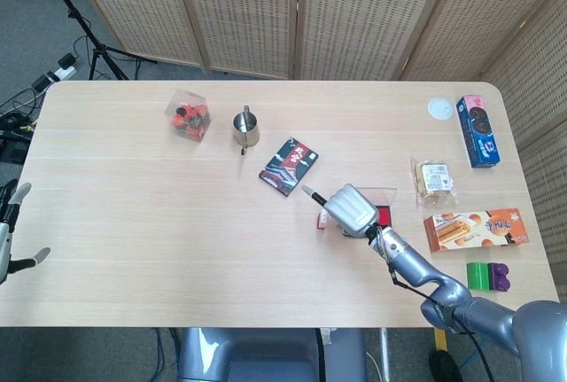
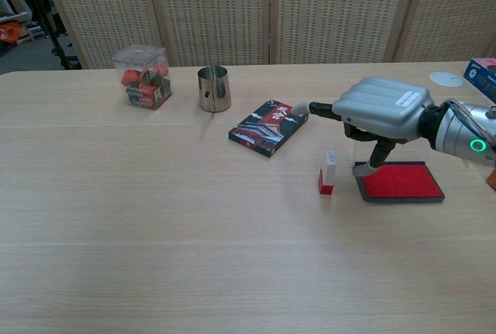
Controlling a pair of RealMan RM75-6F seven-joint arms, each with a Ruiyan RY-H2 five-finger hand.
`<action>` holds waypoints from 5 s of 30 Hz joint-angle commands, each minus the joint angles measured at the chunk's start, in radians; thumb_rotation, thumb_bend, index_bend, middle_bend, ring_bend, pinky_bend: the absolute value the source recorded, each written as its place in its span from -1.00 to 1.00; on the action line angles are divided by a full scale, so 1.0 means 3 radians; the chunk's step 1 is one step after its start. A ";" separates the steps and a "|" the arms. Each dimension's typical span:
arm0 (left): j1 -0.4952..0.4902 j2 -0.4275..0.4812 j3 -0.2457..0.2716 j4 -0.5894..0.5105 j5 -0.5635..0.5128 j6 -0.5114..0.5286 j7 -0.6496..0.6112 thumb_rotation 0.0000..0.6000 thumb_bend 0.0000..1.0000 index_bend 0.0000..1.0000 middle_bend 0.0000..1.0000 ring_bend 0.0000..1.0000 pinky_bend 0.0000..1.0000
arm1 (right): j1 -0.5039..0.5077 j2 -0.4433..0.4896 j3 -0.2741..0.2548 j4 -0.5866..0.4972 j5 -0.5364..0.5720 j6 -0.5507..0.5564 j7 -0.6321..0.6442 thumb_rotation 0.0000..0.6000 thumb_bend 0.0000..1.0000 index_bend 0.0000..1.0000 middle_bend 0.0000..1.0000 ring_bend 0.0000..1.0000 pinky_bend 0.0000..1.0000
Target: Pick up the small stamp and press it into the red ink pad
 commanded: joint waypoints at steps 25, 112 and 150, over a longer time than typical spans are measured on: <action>0.0001 0.0022 -0.0003 0.0003 -0.0015 -0.0003 -0.0049 1.00 -1.00 -1.00 -1.00 -1.00 -1.00 | 0.0135 -0.0263 0.0275 -0.0214 0.0723 -0.0248 -0.0531 1.00 -1.00 -1.00 0.89 1.00 1.00; -0.0006 0.0063 0.0000 0.0016 -0.0032 -0.0049 -0.0171 1.00 -1.00 -1.00 -1.00 -1.00 -1.00 | 0.0448 -0.0078 0.0191 -0.0681 0.1584 -0.0642 -0.0940 1.00 -0.21 -0.10 0.89 1.00 1.00; 0.0007 0.0058 0.0046 -0.0013 0.0064 -0.0005 -0.0138 1.00 -1.00 -1.00 -1.00 -1.00 -1.00 | 0.0068 0.0945 0.0039 -0.1361 0.1355 -0.0294 -0.0622 1.00 0.04 0.12 0.89 1.00 1.00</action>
